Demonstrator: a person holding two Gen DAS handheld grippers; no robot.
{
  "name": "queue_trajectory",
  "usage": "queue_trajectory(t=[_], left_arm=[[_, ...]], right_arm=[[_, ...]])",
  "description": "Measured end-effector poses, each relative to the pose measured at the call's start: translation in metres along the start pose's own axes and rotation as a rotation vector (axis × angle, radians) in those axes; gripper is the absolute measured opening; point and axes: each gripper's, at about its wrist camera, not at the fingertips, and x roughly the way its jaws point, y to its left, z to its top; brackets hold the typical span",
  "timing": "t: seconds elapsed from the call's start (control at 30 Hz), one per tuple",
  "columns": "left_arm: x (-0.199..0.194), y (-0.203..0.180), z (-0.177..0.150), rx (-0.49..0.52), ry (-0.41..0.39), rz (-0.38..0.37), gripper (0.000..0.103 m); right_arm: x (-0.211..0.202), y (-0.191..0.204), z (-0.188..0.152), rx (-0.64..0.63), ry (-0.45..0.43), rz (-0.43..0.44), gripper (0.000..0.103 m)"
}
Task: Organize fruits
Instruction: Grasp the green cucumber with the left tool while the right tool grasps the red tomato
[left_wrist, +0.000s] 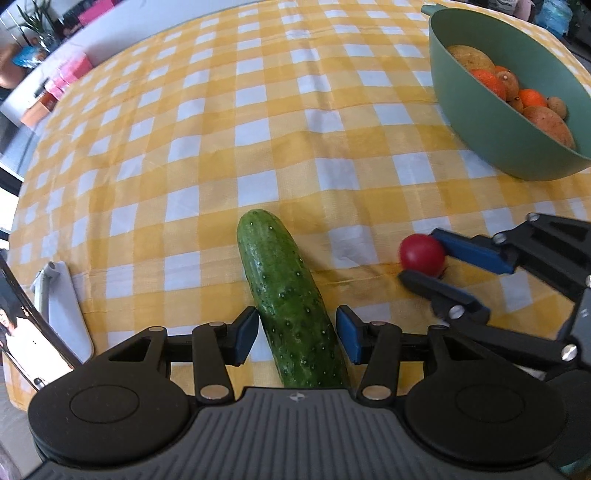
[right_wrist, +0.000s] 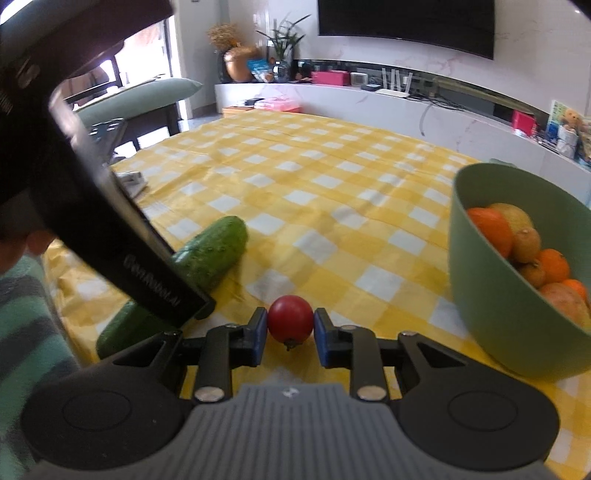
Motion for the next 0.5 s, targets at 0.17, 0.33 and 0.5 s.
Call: queue_trajectory(t=[0.17,0.33,0.5], left_arm=[[0.002,-0.004,-0.005,-0.004,-0.049,0.030,0.057],[-0.001,-0.002,-0.012,-0.043,-0.094,0.018,0.049],[-0.003,-0.002,-0.017,-0.074,-0.129,0.020,0.048]], right_arm=[[0.001,-0.010,-0.002,0.041,0.012,-0.008,0.024],[0.004,-0.010,-0.002,0.039,0.004,0.002,0.027],[0.006,-0.008,-0.002,0.023,0.012,-0.009,0.029]])
